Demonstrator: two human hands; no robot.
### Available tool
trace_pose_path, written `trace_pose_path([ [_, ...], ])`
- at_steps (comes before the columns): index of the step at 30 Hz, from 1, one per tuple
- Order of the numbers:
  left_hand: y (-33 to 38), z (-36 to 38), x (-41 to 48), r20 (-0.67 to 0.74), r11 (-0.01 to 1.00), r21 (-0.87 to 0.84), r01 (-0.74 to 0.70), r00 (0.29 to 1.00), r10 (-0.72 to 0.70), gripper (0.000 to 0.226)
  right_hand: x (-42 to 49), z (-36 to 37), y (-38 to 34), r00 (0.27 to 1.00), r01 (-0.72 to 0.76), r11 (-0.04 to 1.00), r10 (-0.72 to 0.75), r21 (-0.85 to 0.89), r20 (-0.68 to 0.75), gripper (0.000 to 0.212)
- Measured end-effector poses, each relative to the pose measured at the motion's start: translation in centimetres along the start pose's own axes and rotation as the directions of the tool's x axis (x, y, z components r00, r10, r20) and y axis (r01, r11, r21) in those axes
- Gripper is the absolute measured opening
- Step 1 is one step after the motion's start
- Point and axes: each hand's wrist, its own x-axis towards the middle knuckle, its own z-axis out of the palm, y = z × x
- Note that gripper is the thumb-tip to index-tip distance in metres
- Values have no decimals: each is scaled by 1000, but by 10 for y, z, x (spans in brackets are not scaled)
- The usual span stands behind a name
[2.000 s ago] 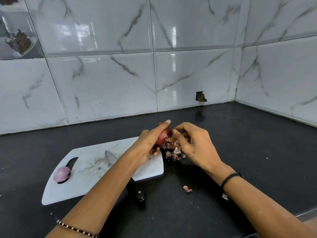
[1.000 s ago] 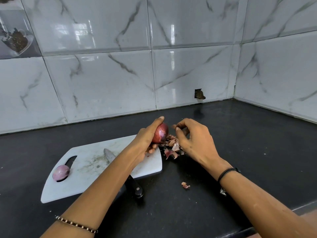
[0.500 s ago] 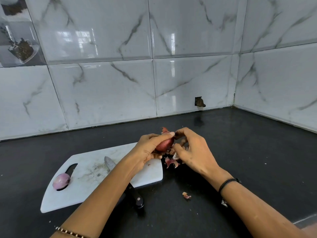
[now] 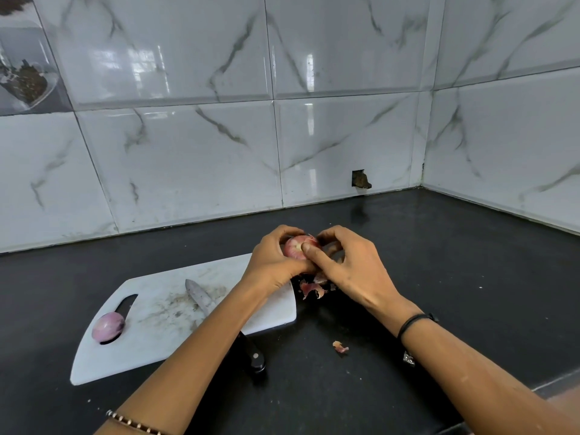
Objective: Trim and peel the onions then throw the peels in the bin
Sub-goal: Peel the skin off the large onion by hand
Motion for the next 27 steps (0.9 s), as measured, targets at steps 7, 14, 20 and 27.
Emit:
trace_pose_path([
  [7,3,0,-3,40,992,108,-66,997,62,67,2,2,5,998,36,998,-38,-50,-41,18],
  [14,4,-1,-4,52,991,114,-73,996,67,71,4,0,8,996,-33,999,36,37,-77,24],
  [20,5,-2,-7,65,993,97,-69,996,63,73,5,1,10,990,-104,991,111,84,-85,27],
  [27,5,-3,-7,77,998,58,-37,997,32,70,4,-1,11,978,-166,982,176,94,-114,23],
])
